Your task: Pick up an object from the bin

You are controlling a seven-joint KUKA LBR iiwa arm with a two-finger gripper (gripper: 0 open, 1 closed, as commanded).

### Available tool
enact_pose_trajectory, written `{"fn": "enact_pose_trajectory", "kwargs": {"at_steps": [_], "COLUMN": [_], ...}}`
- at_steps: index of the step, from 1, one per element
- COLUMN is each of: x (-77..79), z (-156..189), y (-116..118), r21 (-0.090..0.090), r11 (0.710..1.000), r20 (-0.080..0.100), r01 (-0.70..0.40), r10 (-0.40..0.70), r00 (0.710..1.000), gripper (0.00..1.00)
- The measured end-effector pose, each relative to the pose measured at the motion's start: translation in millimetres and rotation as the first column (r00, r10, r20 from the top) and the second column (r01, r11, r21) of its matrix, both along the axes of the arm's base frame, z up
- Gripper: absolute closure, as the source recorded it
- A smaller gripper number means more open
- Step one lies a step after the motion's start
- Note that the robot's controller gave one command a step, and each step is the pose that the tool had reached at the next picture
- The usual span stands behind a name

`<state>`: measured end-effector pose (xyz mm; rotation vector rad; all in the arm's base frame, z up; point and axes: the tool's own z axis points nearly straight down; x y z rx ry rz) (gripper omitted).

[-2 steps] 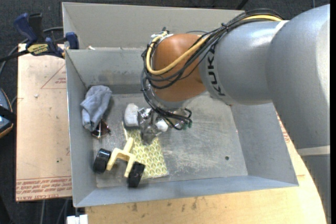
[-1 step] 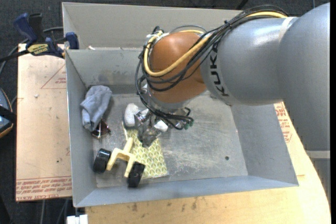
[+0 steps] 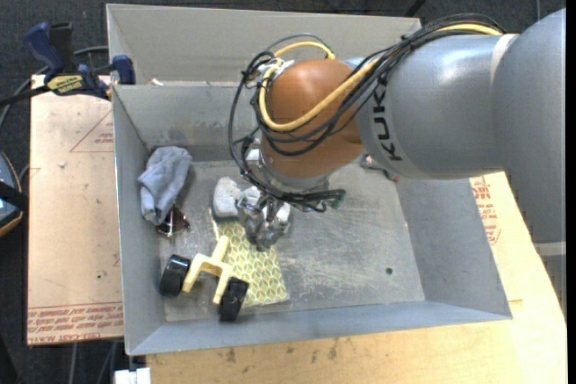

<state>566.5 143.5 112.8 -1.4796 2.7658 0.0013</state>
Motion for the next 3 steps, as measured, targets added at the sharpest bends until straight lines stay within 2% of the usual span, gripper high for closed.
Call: {"fn": "enact_pose_trajectory", "kwargs": {"at_steps": [1,2,3], "x": [-24.4,70.3,69.8], "z": [-29,96,95], "y": [5,-6,-6], "r21": [-0.003,0.0,0.0], "r11": [0.981,1.0,1.0], "r20": [0.002,0.001,-0.001], "r01": [-0.192,-0.03,-0.03], "r10": [0.192,0.03,0.03], "r00": [0.981,1.0,1.0], "gripper": [1.0,1.0,1.0]}}
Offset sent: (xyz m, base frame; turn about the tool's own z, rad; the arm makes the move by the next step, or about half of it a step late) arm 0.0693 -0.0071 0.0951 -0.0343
